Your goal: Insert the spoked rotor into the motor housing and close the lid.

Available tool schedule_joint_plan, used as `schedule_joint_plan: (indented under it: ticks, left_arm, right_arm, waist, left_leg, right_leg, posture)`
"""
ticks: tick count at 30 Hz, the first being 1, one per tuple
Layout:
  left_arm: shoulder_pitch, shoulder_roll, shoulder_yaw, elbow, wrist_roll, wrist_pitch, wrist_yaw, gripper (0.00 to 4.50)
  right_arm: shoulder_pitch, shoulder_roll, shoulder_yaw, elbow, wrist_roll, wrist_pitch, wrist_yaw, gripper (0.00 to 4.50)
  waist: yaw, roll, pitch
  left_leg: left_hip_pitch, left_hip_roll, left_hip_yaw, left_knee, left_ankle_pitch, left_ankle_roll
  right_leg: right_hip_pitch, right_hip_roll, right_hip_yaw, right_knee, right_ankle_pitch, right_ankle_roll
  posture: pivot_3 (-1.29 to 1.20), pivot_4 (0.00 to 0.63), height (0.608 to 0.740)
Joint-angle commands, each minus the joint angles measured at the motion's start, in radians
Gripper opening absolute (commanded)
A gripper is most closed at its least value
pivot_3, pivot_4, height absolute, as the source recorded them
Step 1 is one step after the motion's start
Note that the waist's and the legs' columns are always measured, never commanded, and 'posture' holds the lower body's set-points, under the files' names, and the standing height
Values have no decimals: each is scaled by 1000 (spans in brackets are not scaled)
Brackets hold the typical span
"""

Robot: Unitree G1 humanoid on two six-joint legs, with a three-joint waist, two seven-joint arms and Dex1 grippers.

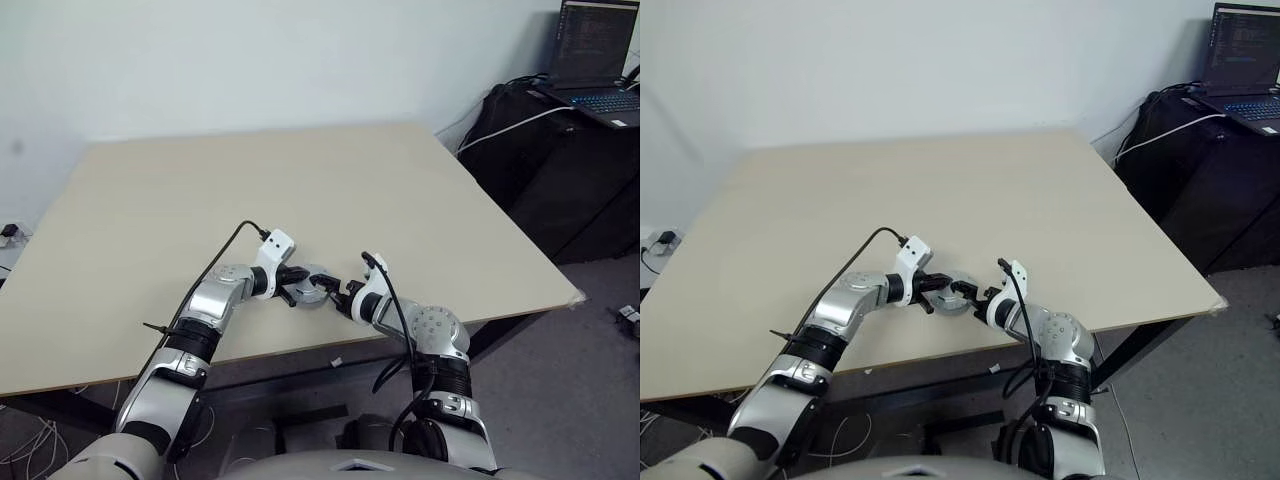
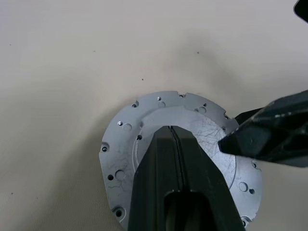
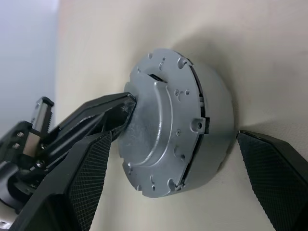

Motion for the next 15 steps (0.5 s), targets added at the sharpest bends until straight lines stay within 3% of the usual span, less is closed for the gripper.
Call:
schedule_joint_plan:
  ticks: [1,15]
  left_arm:
    - [16,-3,-22,15,18,20,3,0]
    - [29,12,-13,12,16,20,6,0]
  right_arm:
    - [15,81,5,43,57,3,35,4493]
    - [22,79,22,11,139,22,183,4493]
  waist:
    - [-2,0,0]
    - [-12,0,0]
  left_leg:
    - [0,0,0,0,0,0]
    - [-3,1,1,0,0,0]
  right_leg:
    - [0,0,0,0,0,0]
    - [1,1,1,1,0,0]
  posture:
    - [0,0,740]
    - [0,0,740]
